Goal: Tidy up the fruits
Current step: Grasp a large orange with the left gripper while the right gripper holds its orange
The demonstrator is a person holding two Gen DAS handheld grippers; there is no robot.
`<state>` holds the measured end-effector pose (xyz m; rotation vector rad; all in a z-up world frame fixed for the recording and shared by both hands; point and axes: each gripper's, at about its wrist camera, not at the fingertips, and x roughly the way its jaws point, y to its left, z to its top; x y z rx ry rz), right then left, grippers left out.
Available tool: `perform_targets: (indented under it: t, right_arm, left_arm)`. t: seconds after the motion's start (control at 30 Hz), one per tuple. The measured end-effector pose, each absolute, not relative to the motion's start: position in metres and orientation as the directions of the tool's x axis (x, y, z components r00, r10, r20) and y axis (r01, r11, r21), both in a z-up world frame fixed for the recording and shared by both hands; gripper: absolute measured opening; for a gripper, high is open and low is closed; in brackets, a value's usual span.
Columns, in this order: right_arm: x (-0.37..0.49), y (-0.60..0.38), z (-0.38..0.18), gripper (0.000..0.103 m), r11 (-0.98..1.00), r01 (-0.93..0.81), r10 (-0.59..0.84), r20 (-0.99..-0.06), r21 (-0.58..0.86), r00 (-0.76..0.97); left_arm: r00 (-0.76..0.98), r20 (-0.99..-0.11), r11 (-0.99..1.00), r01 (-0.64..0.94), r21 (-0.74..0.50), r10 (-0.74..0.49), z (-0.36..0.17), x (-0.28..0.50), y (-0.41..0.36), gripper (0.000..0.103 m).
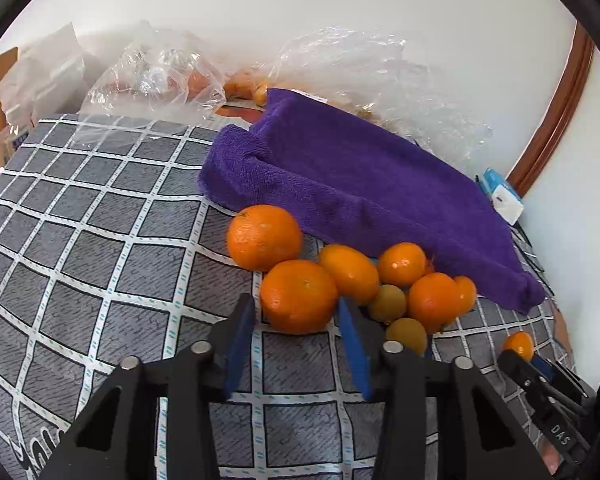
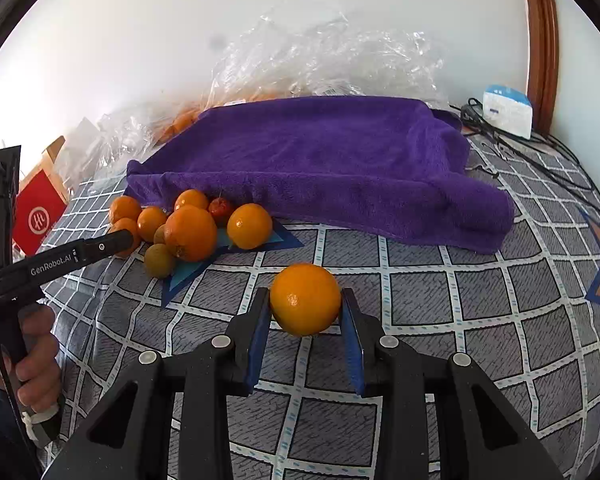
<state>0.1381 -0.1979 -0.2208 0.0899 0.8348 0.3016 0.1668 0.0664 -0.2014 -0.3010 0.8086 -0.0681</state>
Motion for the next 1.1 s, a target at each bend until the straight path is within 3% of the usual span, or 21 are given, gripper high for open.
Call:
perform_targets:
  t: [0.37,0.53,0.8,1.1]
  right_arm:
    - [0.14,-0.195,-0.223,0.034,0.961,-0.217,0.273,-0.736,0.174,0.62]
    - [0.146,-0.19,-0.228,0.034,0.965,-0.214,0.251,-0.766,0.151,0.591]
    - [0.145,-0.181,-0.228,0.038,0.969,-0.232,0.208,-0.78,0.084,0.59]
    - [0.145,-0.181,-0.227,0.035,0.971,-0.224,0.203,-0.779,0.083,0.593]
  left_arm:
    - [0.746,-0.645,0.949,-0.054,-0.309,-0.167,-0.193,0.152,0.071,0.035]
    - [0.733,-0.659,0.952,-0.052,-0.3,-0.168,-0.193,0.154,0.069,0.035]
    - [0.683,-0.712,0.957,-0.069,-0.283,-0.162,-0.203,0.166,0.063,0.044]
    - [0.684,-0.709,0.958,-0.055,-0.283,-0.17,-0.202,0.162,0.063,0.038]
